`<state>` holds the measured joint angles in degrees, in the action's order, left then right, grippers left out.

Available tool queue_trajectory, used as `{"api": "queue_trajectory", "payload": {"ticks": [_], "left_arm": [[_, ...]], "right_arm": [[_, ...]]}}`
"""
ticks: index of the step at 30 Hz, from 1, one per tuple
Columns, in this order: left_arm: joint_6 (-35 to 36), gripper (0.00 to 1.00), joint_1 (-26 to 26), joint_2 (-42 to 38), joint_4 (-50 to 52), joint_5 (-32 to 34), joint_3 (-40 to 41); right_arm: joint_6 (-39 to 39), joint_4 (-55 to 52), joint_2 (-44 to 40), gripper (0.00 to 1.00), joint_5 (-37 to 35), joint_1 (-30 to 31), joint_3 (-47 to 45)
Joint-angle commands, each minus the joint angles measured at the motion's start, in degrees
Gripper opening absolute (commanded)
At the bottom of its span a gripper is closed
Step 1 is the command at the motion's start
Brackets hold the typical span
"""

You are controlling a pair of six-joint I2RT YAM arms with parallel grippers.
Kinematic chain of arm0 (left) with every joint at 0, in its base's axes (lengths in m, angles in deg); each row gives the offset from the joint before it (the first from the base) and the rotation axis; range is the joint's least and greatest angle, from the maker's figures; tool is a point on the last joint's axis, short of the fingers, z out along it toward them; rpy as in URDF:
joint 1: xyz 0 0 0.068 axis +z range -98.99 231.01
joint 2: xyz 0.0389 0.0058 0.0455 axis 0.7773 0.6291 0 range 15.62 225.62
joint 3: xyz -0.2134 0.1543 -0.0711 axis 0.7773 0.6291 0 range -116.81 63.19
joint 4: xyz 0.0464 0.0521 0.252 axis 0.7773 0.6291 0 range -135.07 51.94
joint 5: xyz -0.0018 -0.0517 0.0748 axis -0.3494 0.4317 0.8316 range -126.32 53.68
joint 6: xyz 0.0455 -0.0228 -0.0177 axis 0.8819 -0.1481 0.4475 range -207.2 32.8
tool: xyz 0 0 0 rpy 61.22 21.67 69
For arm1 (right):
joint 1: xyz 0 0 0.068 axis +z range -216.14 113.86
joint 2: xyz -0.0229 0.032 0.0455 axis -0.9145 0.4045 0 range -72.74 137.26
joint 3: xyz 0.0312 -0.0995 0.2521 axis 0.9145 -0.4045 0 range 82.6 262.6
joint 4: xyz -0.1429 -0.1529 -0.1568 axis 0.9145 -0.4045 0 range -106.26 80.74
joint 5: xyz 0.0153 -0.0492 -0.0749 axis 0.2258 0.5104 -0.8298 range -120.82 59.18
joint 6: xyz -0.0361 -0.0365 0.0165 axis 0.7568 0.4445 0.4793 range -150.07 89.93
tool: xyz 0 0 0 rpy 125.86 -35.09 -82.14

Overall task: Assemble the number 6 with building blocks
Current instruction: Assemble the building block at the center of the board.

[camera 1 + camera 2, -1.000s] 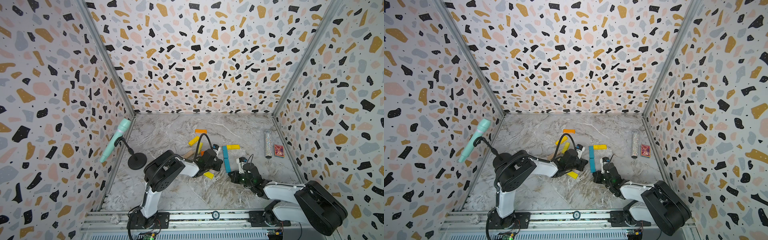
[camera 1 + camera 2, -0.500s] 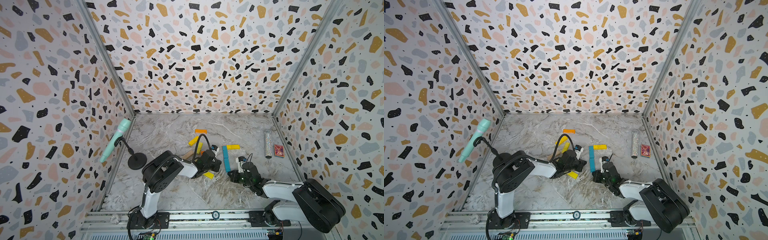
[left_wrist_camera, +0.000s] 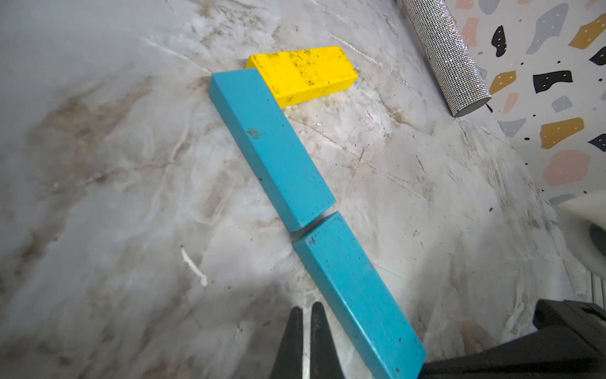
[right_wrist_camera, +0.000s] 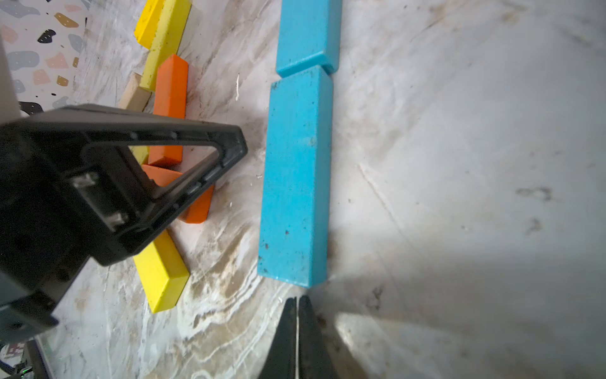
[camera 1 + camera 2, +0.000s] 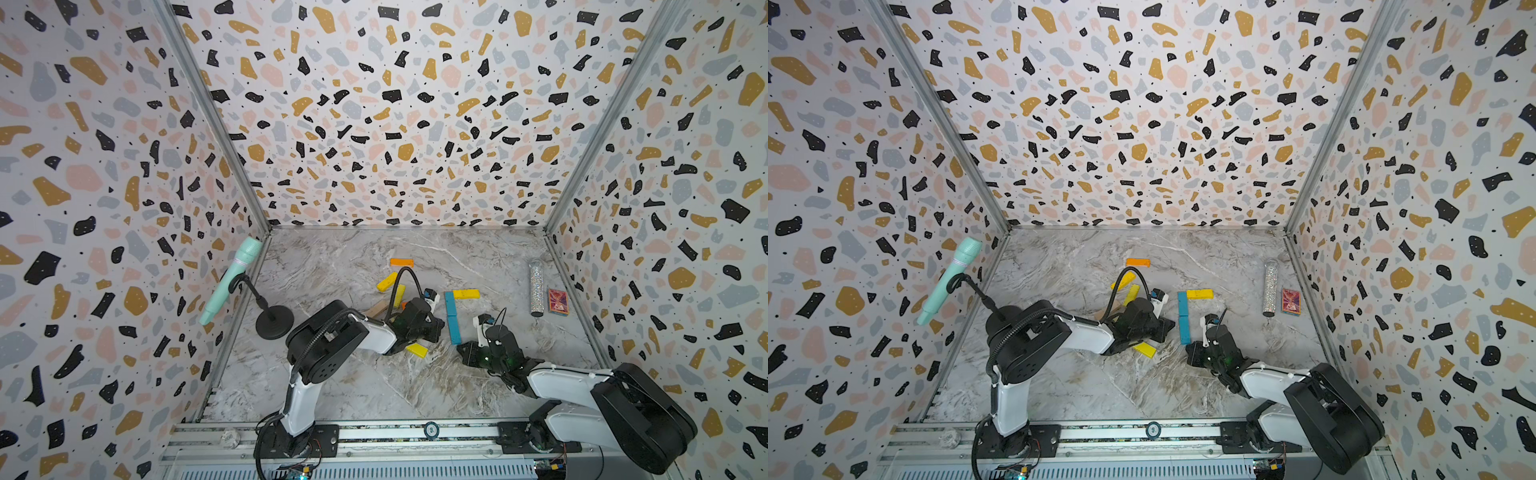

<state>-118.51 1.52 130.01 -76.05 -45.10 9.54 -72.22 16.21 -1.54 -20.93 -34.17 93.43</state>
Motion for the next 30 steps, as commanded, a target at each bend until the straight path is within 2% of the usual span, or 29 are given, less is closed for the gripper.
{"api": "queue_trajectory", "payload": {"ticks": [1, 30], "left_arm": [[-0.1, 0.00, 0.2, 2.8, 1.9, -1.3, -0.7], [0.4, 0.00, 0.1, 4.6, 3.9, 0.0, -1.4]], "right_arm": [[0.3, -2.5, -0.7, 0.08, 0.0, -0.1, -1.4], [0.5, 0.5, 4.0, 0.08, -0.2, -0.1, -0.2]]}}
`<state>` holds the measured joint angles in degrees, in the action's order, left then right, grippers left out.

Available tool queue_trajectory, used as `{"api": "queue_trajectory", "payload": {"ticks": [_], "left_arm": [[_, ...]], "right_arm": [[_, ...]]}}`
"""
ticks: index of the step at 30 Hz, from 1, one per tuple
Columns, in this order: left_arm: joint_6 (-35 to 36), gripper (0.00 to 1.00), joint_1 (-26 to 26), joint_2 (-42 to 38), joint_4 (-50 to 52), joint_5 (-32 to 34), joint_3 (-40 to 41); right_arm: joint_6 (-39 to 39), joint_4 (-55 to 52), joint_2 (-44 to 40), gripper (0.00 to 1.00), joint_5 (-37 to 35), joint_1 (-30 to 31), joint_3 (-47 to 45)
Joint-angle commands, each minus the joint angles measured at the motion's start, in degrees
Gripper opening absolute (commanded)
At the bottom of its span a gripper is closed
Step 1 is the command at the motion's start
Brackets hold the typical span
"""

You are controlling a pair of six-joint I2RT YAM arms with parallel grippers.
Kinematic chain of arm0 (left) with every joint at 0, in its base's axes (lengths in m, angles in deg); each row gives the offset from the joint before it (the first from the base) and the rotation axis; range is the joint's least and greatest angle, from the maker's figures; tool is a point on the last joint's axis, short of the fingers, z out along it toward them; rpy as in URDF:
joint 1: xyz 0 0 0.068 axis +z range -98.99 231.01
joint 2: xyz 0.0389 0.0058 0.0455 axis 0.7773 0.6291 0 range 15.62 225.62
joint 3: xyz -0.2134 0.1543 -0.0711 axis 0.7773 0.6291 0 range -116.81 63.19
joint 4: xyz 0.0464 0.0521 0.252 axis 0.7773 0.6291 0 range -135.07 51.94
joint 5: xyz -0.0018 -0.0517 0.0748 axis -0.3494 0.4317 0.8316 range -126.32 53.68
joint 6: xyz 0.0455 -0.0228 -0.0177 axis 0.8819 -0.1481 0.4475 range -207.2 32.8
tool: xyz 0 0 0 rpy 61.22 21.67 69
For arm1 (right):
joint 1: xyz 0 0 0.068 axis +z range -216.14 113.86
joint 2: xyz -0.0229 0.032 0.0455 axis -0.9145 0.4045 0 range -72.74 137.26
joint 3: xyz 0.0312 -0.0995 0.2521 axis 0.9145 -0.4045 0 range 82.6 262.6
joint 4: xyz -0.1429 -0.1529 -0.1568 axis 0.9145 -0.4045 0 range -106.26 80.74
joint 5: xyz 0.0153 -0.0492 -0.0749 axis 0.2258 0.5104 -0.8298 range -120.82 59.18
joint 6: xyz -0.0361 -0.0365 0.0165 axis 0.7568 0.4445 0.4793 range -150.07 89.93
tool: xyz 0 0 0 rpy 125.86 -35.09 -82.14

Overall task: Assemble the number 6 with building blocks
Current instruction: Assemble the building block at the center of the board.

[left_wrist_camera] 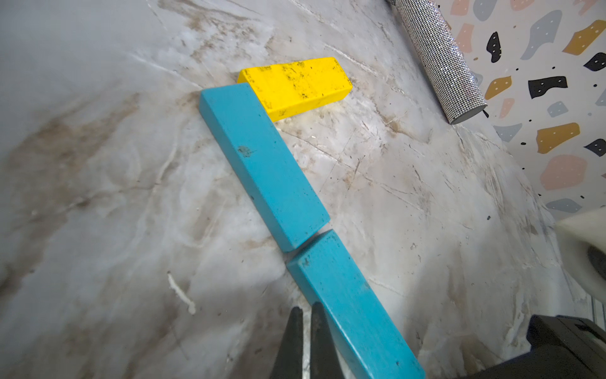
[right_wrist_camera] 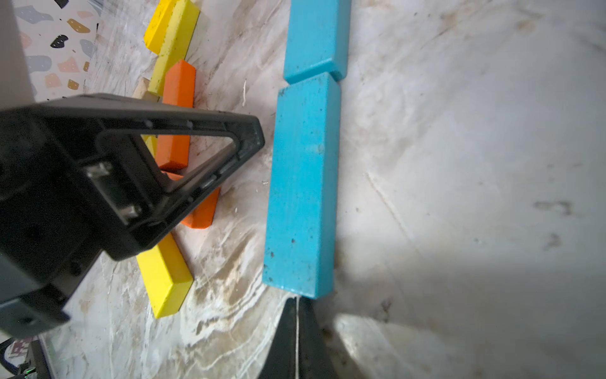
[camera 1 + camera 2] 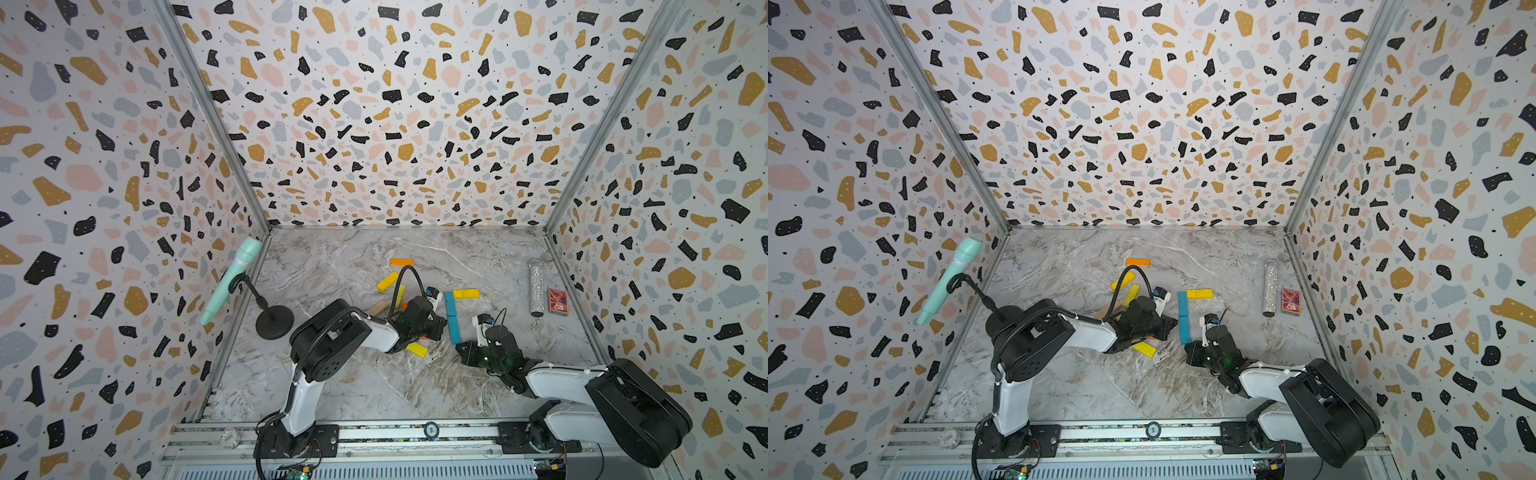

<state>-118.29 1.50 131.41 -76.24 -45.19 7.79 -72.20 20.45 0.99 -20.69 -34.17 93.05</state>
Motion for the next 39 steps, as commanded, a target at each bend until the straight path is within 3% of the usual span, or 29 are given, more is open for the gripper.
{"api": "queue_trajectory", "payload": {"ticks": [1, 18, 28, 39], "left_arm": [[0.2, 0.00, 0.1, 3.2, 4.1, 0.2, 0.4], [0.5, 0.00, 0.1, 3.3, 4.9, 0.5, 0.0], [1.0, 0.00, 0.2, 3.4, 9.7, 3.9, -1.7], [1.6, 0.00, 0.1, 4.7, 11.2, 3.6, -3.0]], "right_arm": [[0.6, -3.7, 1.7, 0.08, -0.4, -0.1, 0.4], [0.1, -4.5, 1.7, 0.08, -0.7, -0.2, 0.6], [-2.6, -8.6, -10.6, 0.08, -2.0, -0.2, -3.6], [-1.6, -6.3, -8.6, 0.08, 0.0, -0.2, -2.7]]}}
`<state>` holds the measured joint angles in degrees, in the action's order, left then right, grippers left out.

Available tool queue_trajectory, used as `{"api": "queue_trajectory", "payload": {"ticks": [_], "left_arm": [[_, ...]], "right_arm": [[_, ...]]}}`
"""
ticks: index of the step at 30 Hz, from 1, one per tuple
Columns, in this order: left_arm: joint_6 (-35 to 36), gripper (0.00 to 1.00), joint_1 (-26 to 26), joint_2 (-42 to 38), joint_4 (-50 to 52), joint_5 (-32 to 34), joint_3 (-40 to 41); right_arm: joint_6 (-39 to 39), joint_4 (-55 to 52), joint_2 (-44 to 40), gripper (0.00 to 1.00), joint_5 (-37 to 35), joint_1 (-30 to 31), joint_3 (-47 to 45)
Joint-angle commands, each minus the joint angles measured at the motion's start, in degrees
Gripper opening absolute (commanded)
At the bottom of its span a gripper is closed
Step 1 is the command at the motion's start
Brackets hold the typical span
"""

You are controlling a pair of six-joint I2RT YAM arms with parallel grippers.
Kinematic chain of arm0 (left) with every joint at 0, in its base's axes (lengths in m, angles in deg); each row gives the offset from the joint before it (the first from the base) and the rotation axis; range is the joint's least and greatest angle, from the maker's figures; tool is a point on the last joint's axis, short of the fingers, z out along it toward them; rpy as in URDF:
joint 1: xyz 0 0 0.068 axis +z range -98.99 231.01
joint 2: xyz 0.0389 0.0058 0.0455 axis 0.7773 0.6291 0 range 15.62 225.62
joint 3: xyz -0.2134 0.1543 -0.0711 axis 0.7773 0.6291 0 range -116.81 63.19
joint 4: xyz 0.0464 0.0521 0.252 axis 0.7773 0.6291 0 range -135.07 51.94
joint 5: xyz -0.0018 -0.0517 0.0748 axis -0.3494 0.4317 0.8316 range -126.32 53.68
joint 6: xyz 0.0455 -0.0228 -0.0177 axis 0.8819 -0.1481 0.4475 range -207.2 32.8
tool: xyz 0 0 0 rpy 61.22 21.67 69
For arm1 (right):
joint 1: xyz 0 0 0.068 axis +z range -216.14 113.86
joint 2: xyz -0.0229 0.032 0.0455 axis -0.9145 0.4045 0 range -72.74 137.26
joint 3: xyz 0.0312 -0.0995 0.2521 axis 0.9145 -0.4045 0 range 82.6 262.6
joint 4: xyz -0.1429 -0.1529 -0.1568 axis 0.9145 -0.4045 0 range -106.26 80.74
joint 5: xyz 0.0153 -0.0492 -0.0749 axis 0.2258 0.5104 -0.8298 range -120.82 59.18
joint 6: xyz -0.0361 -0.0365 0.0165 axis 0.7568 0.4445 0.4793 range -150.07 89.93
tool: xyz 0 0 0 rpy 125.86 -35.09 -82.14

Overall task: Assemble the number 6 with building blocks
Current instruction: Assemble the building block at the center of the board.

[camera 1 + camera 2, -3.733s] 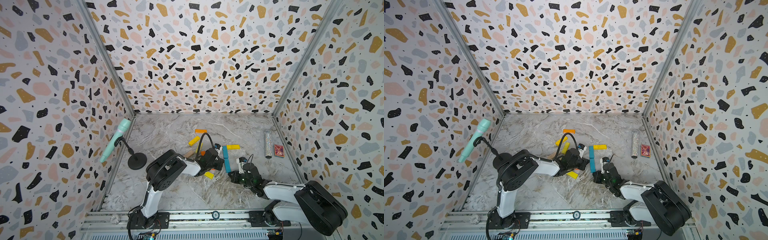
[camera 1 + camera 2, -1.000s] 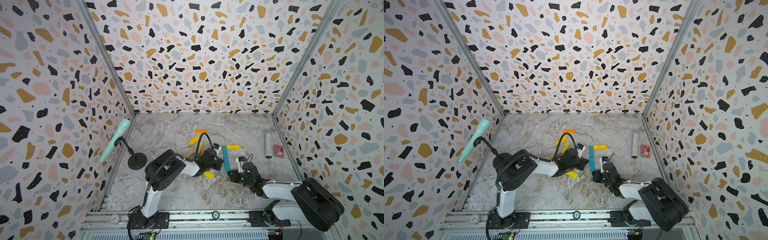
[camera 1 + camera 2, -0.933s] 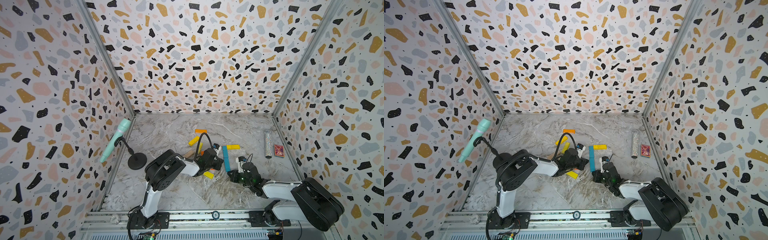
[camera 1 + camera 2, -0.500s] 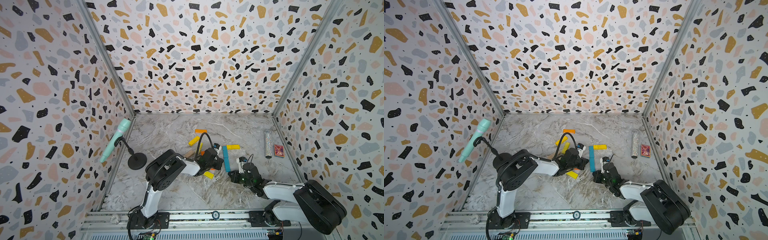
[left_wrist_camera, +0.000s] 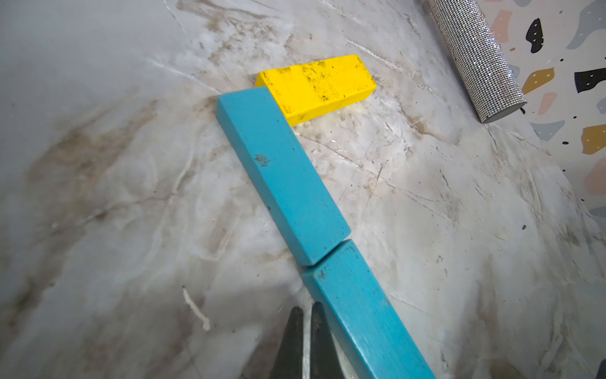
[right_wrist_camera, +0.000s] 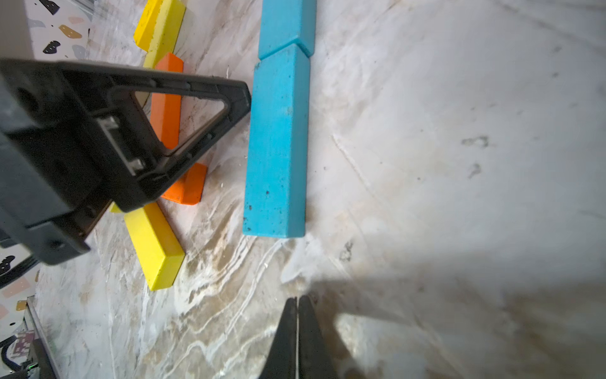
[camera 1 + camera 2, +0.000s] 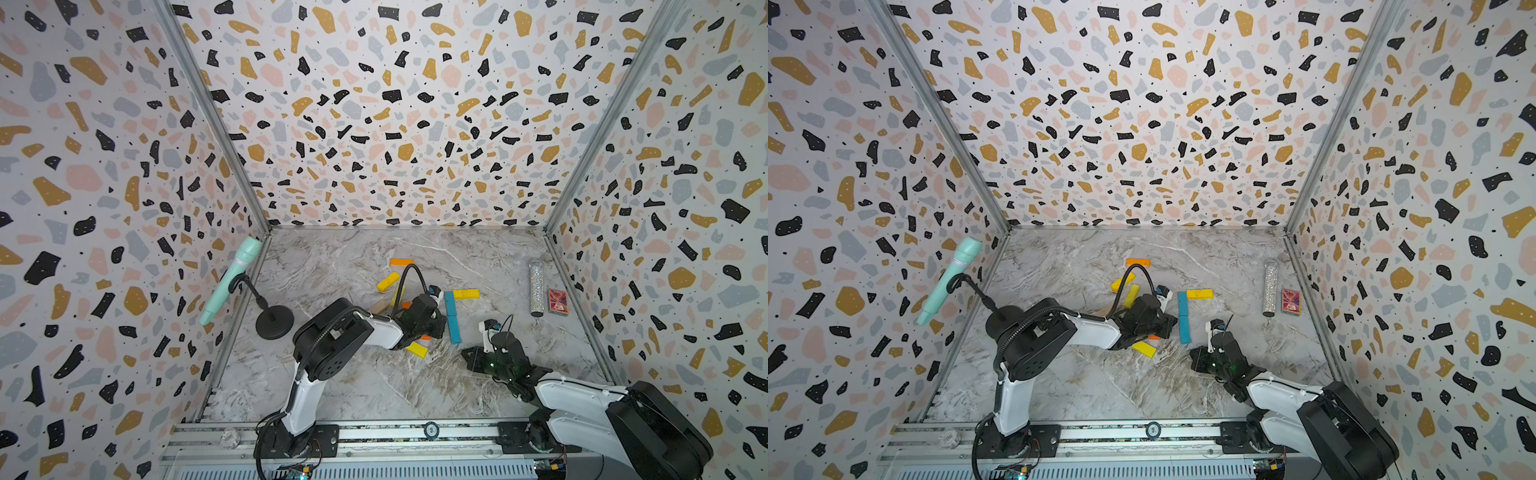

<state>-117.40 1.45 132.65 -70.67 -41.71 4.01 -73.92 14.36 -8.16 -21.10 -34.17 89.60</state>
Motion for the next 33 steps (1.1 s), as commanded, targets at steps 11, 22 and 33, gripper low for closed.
{"api": "queue_trajectory", "payload": {"ticks": [11, 22, 33], "left_arm": [[0.8, 0.00, 0.2, 3.6, 4.8, -0.1, 0.6], [0.8, 0.00, 0.5, -13.1, 3.5, 3.7, -2.6], [8.1, 1.00, 8.4, -45.7, 15.2, 25.0, 10.7]], "right_arm": [[0.9, -3.5, -1.7, 0.08, -0.7, -0.2, 1.4], [14.5, -19.1, -11.6, 0.15, -3.4, 0.7, 13.4], [27.5, -29.7, 8.8, 0.53, -5.4, 6.8, 39.8]]}}
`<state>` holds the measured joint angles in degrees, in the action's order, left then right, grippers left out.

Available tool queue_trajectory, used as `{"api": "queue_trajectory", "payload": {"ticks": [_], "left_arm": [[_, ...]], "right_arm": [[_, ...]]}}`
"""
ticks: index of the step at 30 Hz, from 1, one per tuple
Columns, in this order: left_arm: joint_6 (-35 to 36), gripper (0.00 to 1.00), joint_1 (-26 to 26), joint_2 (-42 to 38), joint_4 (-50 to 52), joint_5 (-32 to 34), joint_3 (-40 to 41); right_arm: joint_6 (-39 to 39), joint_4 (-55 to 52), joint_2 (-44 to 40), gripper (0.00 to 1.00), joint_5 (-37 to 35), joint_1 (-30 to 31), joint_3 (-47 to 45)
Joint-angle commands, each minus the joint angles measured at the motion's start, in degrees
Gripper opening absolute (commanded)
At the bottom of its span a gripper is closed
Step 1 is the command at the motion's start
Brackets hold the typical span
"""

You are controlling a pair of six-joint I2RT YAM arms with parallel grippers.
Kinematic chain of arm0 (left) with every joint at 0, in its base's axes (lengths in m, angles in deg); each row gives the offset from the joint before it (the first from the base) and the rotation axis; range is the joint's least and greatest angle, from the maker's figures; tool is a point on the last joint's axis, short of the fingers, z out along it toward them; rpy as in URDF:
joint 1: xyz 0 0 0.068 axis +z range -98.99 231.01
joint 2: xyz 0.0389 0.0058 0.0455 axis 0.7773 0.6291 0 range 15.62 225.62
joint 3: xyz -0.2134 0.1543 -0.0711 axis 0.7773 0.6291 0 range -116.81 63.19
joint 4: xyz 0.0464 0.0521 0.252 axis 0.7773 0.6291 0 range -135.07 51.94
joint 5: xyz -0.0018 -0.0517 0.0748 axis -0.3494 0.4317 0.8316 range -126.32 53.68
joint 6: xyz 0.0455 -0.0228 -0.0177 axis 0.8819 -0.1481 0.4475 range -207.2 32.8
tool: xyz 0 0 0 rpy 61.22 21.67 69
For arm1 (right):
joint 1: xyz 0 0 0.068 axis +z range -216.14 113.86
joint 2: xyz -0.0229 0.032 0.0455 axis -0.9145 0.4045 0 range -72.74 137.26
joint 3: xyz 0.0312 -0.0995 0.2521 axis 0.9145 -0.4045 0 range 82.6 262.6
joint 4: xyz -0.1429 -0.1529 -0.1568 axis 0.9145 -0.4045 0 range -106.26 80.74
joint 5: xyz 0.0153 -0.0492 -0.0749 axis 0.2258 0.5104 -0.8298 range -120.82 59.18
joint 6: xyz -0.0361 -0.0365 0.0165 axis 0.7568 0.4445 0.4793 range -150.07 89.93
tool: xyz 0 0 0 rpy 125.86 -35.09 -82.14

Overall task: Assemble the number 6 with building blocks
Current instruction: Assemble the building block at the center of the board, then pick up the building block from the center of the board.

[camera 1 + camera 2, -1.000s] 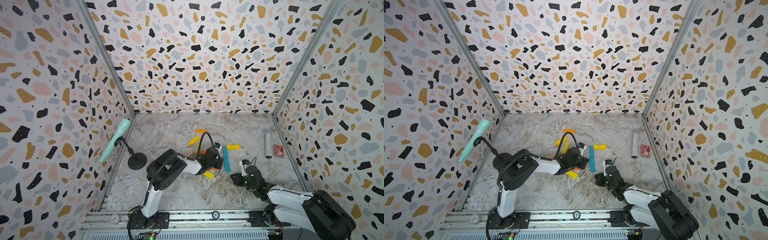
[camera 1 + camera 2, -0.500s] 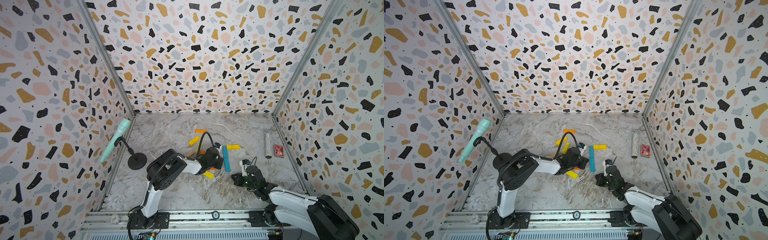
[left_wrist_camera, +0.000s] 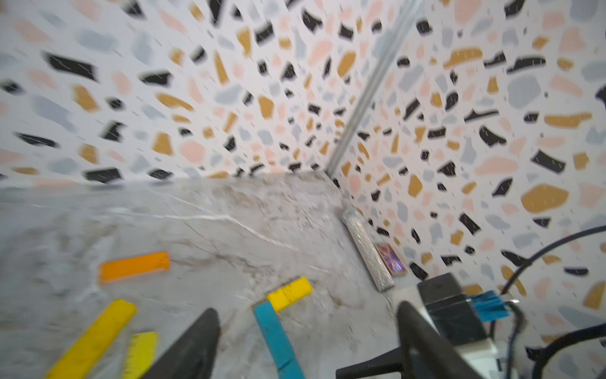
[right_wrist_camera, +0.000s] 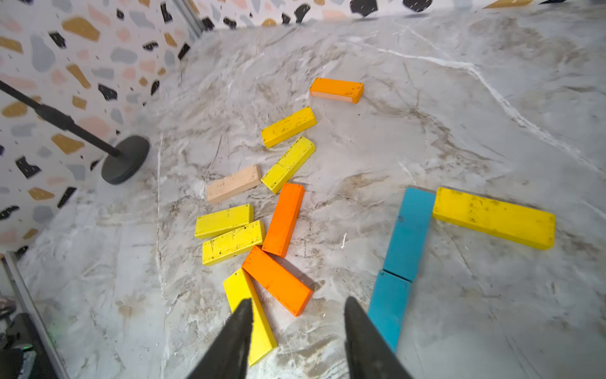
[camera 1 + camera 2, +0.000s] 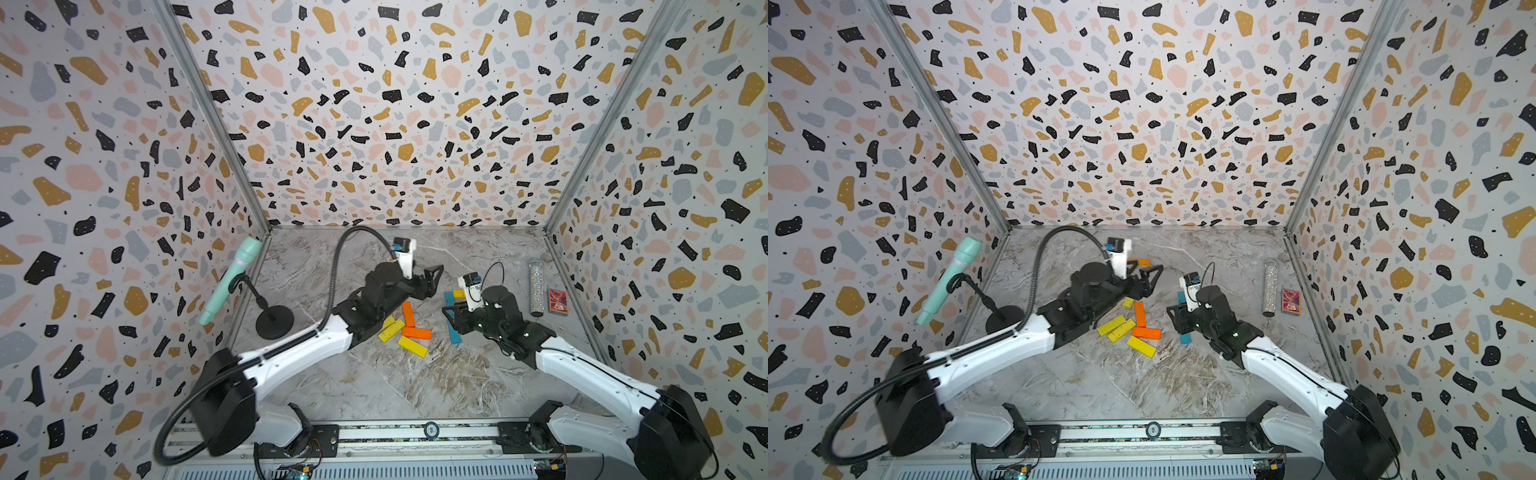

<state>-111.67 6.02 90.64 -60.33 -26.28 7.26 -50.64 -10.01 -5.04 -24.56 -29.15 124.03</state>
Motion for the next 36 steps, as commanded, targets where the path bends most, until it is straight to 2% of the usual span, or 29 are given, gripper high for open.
{"api": "queue_trajectory", "payload": {"ticks": [1, 6, 11, 21, 36], "left_arm": [[2.3, 0.99, 5.6, -5.5, 5.0, 10.2, 9.4], [0.6, 1.00, 16.4, -9.6, -0.8, 8.1, 20.4], [-0.7, 0.99, 21.7, -10.6, -7.0, 6.5, 27.4], [-1.3, 0.99, 22.9, -12.5, -8.6, 4.4, 30.7], [-1.5, 1.00, 22.9, -12.8, -8.5, 2.8, 30.8]], "right_arm": [[4.1, -5.3, 8.3, 0.55, -2.2, 2.4, 7.7], [4.6, -4.8, 24.0, 0.56, -2.1, 4.0, 19.1], [4.6, -10.7, 36.7, 0.56, -2.5, 4.4, 30.6], [3.3, -17.3, 44.9, 0.56, -6.9, 7.1, 38.0], [2.4, -20.7, 51.5, 0.49, -8.9, 7.7, 41.6]]}}
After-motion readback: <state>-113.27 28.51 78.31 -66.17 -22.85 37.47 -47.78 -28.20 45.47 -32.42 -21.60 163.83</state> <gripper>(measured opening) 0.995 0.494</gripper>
